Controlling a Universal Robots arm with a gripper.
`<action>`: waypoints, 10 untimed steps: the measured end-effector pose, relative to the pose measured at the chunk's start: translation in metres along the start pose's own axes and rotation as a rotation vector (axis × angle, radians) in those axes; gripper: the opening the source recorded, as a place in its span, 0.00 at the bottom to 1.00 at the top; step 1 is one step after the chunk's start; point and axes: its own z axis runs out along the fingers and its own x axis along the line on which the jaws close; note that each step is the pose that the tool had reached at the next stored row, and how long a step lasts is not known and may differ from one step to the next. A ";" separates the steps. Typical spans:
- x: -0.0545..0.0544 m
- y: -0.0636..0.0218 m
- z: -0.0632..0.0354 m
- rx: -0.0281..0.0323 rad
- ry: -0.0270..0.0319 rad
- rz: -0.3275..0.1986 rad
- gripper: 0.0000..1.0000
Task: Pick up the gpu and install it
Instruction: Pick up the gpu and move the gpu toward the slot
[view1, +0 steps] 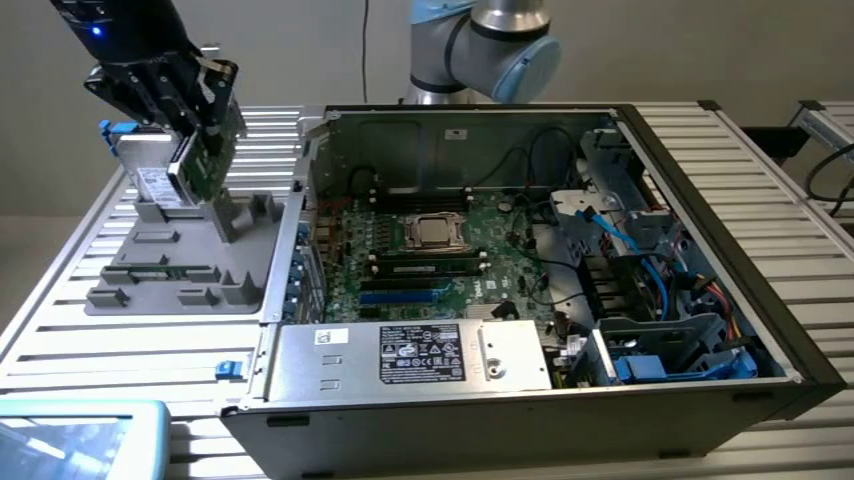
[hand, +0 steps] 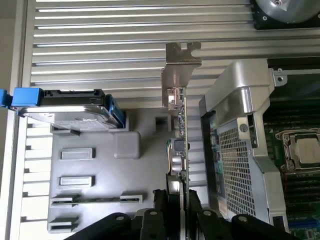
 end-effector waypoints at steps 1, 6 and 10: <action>-0.002 0.0006 -0.0043 0.0000 0.0014 0.000 0.28; -0.018 0.0035 -0.0254 0.0007 0.0096 0.002 0.28; -0.034 0.0058 -0.0388 0.0008 0.0151 0.003 0.28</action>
